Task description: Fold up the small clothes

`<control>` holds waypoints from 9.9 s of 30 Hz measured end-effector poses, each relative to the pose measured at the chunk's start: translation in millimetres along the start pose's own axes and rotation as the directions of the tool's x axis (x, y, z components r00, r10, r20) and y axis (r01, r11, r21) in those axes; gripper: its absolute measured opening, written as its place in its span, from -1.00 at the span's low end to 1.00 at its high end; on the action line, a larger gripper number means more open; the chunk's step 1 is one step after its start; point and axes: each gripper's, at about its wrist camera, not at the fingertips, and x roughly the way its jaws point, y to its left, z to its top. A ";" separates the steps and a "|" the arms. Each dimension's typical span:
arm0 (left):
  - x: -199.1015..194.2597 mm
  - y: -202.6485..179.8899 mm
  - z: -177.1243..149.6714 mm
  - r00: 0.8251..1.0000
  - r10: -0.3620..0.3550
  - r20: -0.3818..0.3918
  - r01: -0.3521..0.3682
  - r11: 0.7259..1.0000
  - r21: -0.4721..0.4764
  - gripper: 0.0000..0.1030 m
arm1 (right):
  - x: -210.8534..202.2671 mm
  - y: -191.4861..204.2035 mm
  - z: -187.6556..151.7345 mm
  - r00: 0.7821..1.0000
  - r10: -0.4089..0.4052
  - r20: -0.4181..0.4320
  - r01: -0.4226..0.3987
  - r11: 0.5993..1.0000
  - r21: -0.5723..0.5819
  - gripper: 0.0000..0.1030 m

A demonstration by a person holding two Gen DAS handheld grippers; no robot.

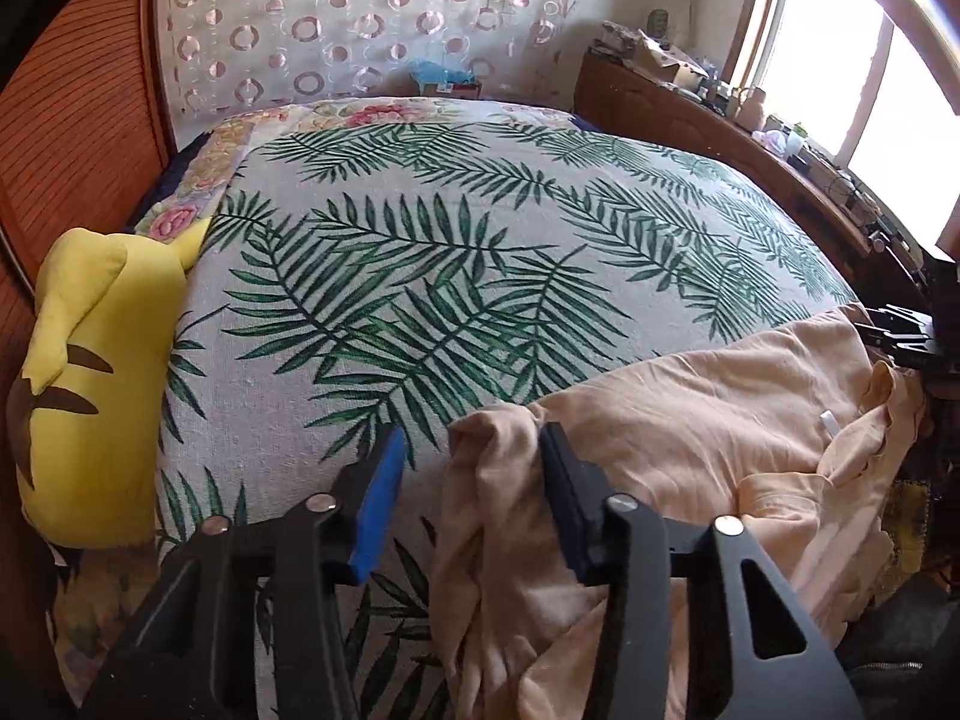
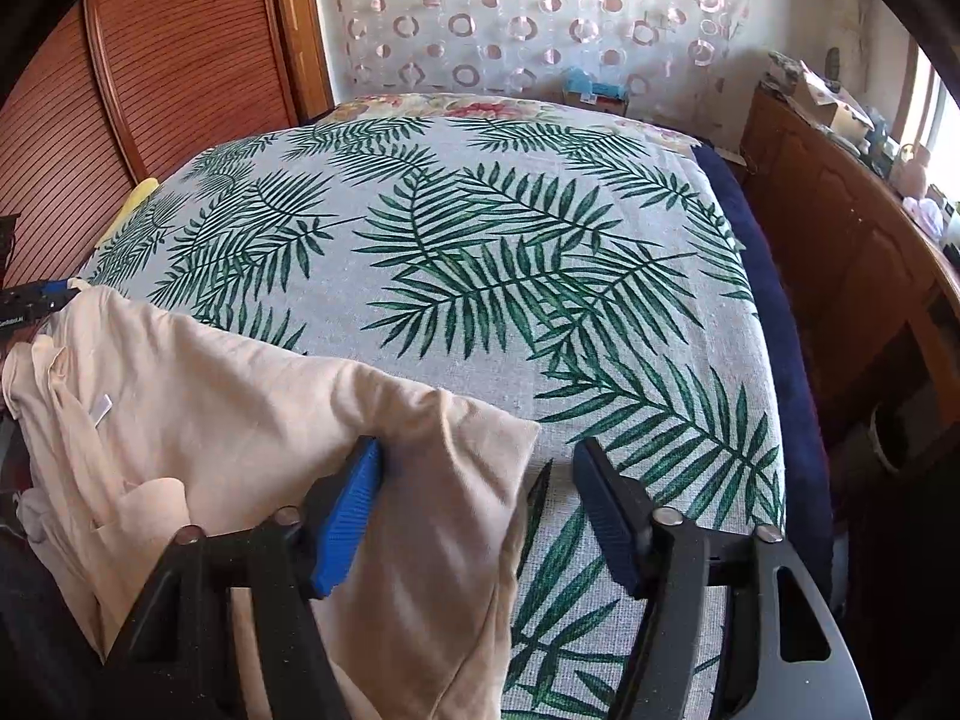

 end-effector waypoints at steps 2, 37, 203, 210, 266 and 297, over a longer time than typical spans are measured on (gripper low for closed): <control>-0.2 -3.4 -0.1 1.000 -0.008 -0.004 0.008 1.000 0.014 -0.34 | -1.1 3.1 -0.7 1.000 0.020 0.001 -0.020 1.000 -0.014 -0.05; -321.0 -69.3 83.7 0.699 -0.078 0.711 -0.019 0.992 0.128 -0.85 | -339.8 29.3 25.0 0.765 0.053 0.642 0.048 0.989 -0.139 -0.85; -56.8 7.9 95.4 0.936 0.060 0.347 -0.041 0.997 -0.059 -0.92 | -180.0 28.0 123.1 0.929 0.001 0.369 -0.014 0.999 0.032 -0.87; -96.5 3.1 61.0 0.922 0.069 0.381 -0.050 0.997 -0.059 -0.91 | -207.4 32.5 84.5 0.918 -0.007 0.397 -0.001 1.000 0.021 -0.87; -58.7 0.7 -31.1 0.963 0.188 0.194 -0.170 0.980 -0.107 0.23 | -44.2 130.2 41.5 0.997 0.012 0.070 -0.007 0.998 -0.066 0.15; -15.6 10.2 -40.4 0.993 0.042 0.109 -0.029 0.992 -0.119 -0.73 | -43.1 122.8 21.9 0.983 -0.015 0.181 0.024 0.999 -0.045 0.47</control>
